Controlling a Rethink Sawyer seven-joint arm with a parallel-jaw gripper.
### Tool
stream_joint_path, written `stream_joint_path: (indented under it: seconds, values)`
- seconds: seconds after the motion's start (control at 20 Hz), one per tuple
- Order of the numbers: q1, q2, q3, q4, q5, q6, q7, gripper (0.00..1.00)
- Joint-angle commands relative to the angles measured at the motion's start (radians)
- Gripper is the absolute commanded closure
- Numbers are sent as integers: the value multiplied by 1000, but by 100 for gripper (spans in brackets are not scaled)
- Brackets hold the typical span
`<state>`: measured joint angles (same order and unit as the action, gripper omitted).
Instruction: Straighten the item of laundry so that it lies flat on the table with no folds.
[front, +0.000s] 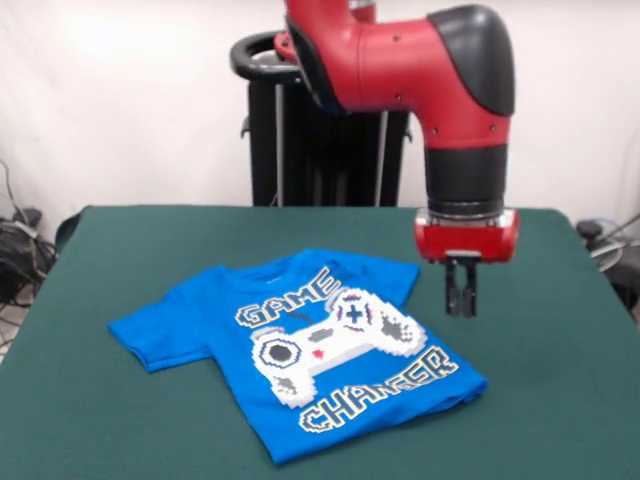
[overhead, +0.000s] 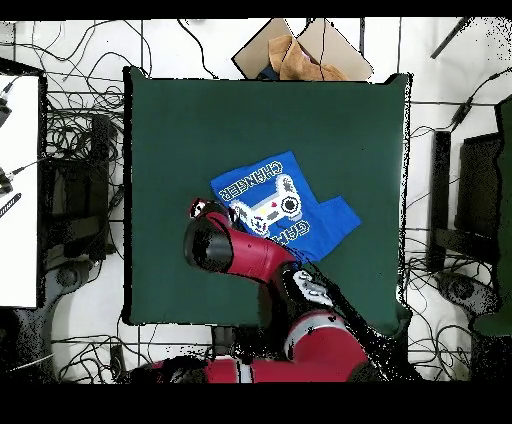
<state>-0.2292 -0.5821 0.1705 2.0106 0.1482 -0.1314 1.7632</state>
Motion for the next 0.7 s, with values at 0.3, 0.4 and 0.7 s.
stream_joint_path:
  seconds: [0.3,0.4,0.7]
  values:
    - [23,25,-202,-111,32,-77,152,100]
    - [8,72,-194,-108,-2,-133,157,100]
    - [-7,276,-210,-190,-56,-242,113,100]
